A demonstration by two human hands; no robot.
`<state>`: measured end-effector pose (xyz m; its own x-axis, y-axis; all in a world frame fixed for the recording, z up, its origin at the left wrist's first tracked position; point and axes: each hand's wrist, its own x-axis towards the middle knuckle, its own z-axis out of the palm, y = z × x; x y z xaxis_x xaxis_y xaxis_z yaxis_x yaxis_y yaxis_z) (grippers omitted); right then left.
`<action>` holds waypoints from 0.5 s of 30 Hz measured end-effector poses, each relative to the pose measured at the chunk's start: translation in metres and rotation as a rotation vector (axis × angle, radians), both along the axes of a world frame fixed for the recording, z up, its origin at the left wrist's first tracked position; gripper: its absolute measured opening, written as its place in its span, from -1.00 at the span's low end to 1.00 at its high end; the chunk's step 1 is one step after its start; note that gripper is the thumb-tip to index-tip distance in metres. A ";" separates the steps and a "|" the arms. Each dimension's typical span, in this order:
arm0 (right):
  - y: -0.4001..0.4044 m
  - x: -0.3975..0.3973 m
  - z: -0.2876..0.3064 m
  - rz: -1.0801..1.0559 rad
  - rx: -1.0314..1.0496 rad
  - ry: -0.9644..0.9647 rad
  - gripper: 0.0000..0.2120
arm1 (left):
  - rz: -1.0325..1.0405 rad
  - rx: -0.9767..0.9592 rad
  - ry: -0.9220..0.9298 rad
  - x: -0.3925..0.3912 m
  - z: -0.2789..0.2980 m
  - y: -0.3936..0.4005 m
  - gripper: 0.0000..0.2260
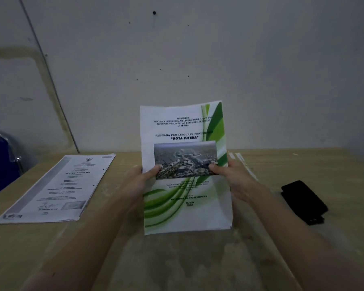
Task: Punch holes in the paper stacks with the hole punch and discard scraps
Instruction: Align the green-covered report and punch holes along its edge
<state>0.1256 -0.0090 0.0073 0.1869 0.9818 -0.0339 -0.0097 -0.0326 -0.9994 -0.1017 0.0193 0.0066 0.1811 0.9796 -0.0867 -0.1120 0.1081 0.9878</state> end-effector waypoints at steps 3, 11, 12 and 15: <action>-0.012 0.011 0.020 -0.064 0.143 -0.021 -0.87 | 0.001 0.077 -0.058 0.017 0.015 -0.006 -0.82; -0.038 0.033 0.013 -0.147 0.185 -0.106 -0.89 | 0.018 0.129 0.000 0.057 0.016 -0.020 -0.82; -0.040 0.033 0.010 -0.143 0.167 -0.105 -0.89 | 0.021 0.123 0.010 0.060 0.012 -0.021 -0.80; -0.040 0.037 0.008 -0.146 0.178 -0.059 -0.88 | 0.033 0.133 0.018 0.061 0.008 -0.022 -0.82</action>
